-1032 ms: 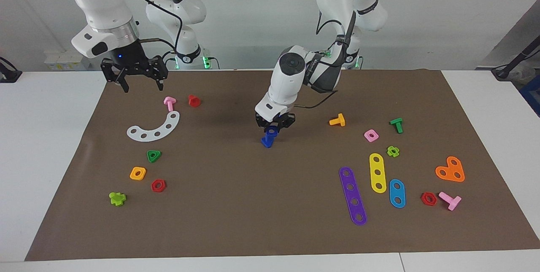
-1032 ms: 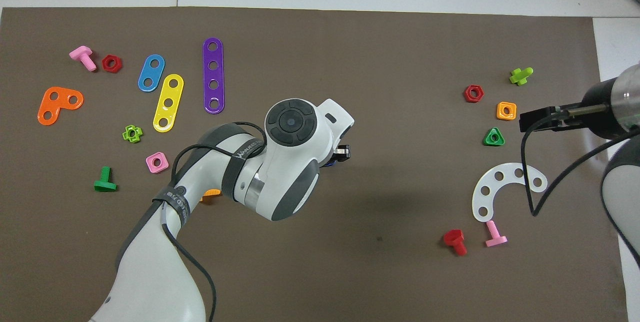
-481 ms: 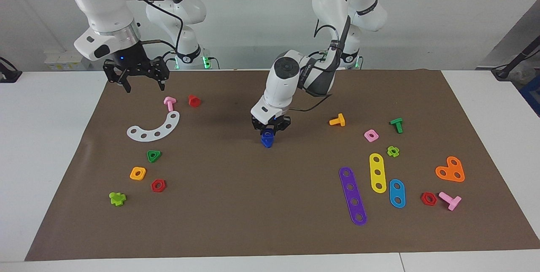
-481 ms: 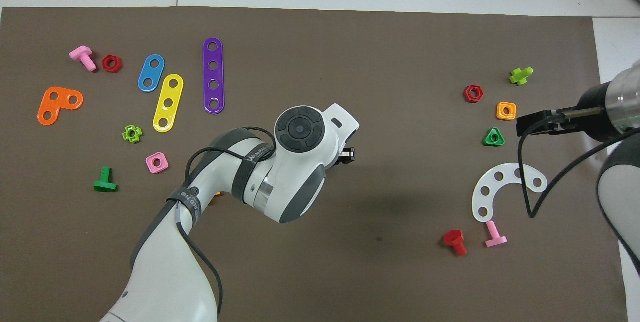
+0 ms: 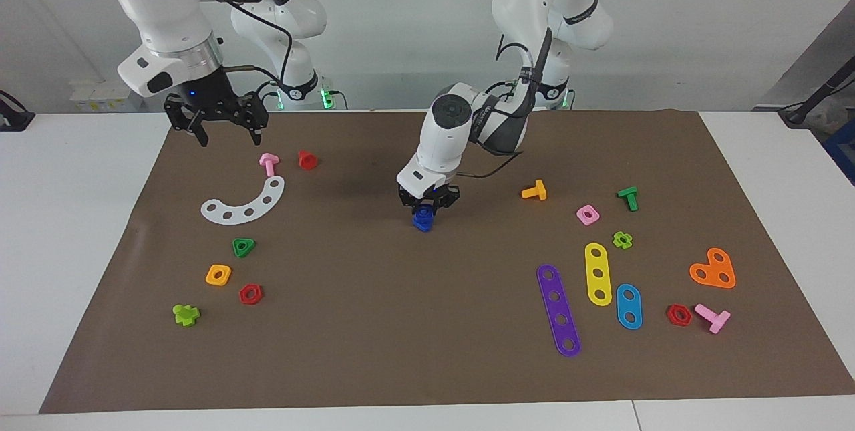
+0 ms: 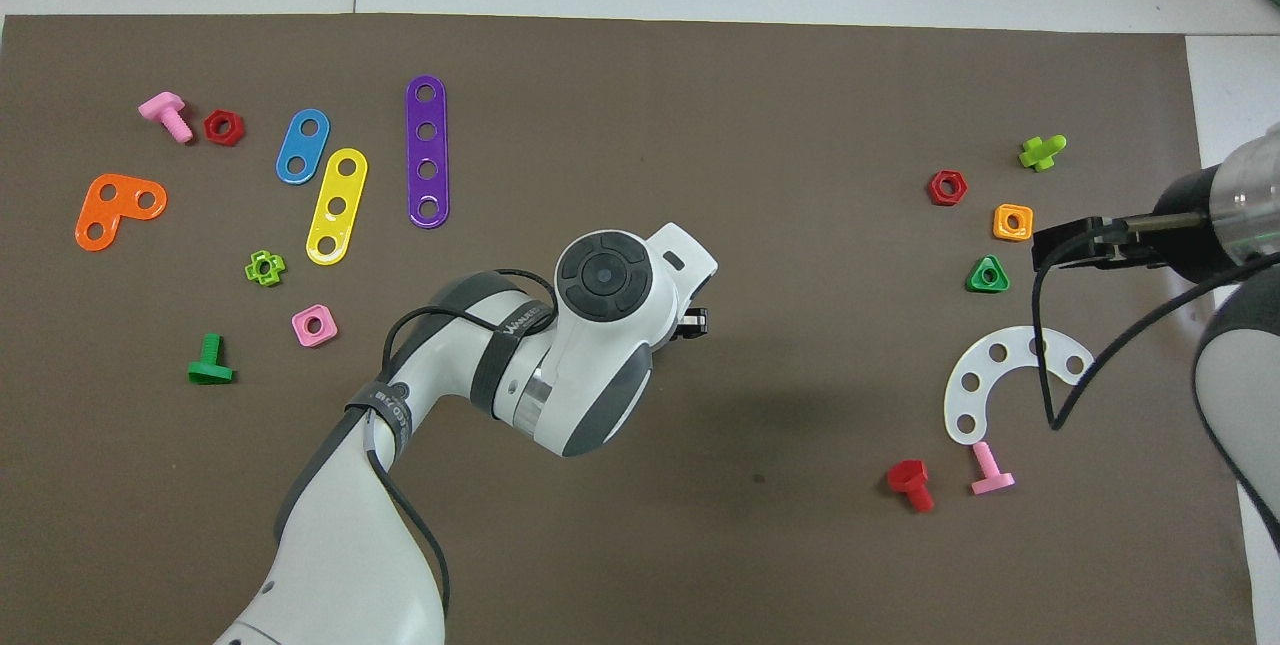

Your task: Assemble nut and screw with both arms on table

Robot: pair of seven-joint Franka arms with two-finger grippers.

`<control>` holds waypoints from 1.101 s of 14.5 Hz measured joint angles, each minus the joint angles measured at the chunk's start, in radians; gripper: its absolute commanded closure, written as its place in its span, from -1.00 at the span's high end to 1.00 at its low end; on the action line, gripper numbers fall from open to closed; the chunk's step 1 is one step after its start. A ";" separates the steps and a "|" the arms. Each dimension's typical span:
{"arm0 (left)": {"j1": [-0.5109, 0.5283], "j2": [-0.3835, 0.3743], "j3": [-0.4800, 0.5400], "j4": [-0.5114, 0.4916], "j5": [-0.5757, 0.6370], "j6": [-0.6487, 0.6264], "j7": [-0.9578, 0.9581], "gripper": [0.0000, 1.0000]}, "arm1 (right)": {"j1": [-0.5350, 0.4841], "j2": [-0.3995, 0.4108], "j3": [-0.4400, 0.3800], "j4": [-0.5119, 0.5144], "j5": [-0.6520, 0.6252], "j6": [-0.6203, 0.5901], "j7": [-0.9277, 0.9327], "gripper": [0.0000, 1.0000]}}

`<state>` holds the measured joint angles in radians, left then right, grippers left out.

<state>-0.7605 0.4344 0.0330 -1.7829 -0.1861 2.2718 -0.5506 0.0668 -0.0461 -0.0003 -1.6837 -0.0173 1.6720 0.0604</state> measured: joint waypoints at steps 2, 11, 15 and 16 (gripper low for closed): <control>-0.010 0.000 0.000 -0.017 0.000 0.018 -0.001 -0.95 | 0.000 0.000 0.000 0.000 0.004 0.012 0.020 1.00; -0.012 0.000 0.013 -0.004 0.000 0.031 -0.002 1.00 | 0.000 0.000 0.000 0.000 0.006 0.021 0.029 1.00; 0.058 -0.002 0.035 0.148 0.000 -0.164 -0.005 1.00 | 0.000 0.000 0.000 0.000 0.006 0.021 0.029 1.00; 0.108 -0.004 0.039 0.200 0.000 -0.227 -0.005 1.00 | 0.000 0.000 0.000 0.000 0.006 0.021 0.029 1.00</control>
<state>-0.6525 0.4302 0.0716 -1.5833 -0.1857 2.0451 -0.5553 0.0668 -0.0464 -0.0003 -1.6837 -0.0109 1.6926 0.0892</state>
